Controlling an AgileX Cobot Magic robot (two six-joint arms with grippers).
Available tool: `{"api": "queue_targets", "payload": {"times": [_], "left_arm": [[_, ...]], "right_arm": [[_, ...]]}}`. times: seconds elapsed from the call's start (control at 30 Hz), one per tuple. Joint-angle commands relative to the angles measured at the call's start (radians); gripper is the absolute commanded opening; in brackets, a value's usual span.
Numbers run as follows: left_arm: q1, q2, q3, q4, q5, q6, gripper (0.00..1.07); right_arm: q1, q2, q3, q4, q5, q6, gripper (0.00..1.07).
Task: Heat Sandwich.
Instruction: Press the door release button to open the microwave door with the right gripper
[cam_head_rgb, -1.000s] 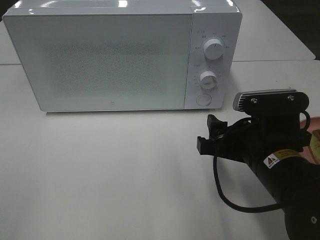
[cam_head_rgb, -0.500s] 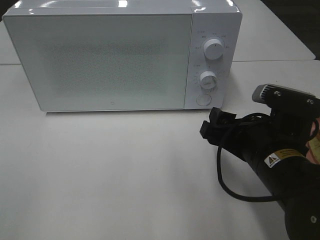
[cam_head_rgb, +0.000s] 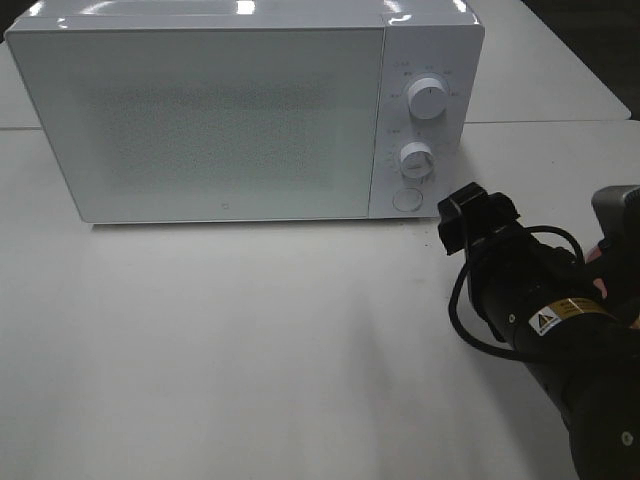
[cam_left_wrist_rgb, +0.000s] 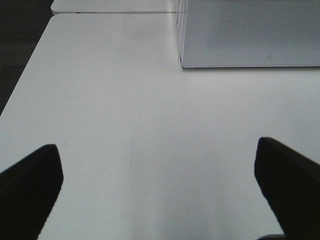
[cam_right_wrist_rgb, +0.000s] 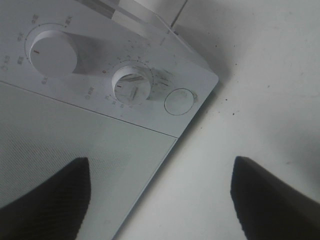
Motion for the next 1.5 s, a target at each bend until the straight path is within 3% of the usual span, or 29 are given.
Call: {"api": "queue_targets", "payload": {"times": [0.03,0.2,0.33,0.37,0.5,0.53,0.6,1.17,1.5], "left_arm": [[0.002,-0.03,0.003,0.0,-0.005,-0.004,1.02],[0.002,-0.03,0.003,0.0,-0.005,-0.004,1.02],[0.002,-0.03,0.003,0.0,-0.005,-0.004,1.02],[0.002,-0.03,0.003,0.0,-0.005,-0.004,1.02],[0.002,-0.03,0.003,0.0,-0.005,-0.004,1.02],[0.002,-0.03,0.003,0.0,-0.005,-0.004,1.02],[0.002,-0.03,0.003,0.0,-0.005,-0.004,1.02],[0.002,-0.03,0.003,0.0,-0.005,-0.004,1.02],[0.002,-0.03,0.003,0.0,-0.005,-0.004,1.02]], "right_arm": [[0.004,0.0,-0.001,-0.038,-0.003,0.167,0.72],[0.004,0.0,-0.001,-0.063,-0.003,0.309,0.64],[0.004,0.0,-0.001,-0.084,-0.002,0.377,0.46],[0.004,0.0,-0.001,-0.084,-0.002,0.377,0.46],[0.004,0.0,-0.001,-0.084,-0.002,0.386,0.1],[0.004,0.0,-0.001,-0.084,-0.002,0.386,0.1],[0.004,0.0,-0.001,-0.084,-0.002,0.411,0.0],[-0.006,0.015,-0.002,-0.1,0.053,0.526,0.0],[-0.116,0.021,-0.061,-0.204,0.186,0.496,0.0]]}}
